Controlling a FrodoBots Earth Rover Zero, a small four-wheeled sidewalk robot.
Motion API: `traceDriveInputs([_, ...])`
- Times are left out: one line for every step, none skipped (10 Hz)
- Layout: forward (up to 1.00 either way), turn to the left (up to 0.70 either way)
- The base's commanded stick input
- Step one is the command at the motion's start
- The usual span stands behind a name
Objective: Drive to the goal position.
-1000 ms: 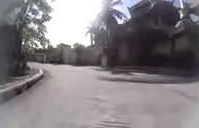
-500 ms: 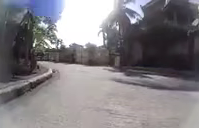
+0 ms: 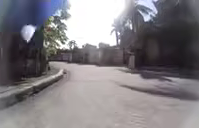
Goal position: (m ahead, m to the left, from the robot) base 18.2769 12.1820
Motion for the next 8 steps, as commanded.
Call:
traceDriveInputs([0.85,0.0])
traceDriveInputs([0.85,0.0])
traceDriveInputs([0.85,0.0])
traceDriveInputs([0.85,0.0])
traceDriveInputs([0.85,0.0])
traceDriveInputs([0.85,0.0])
traceDriveInputs([0.85,0.0])
traceDriveInputs([0.85,0.0])
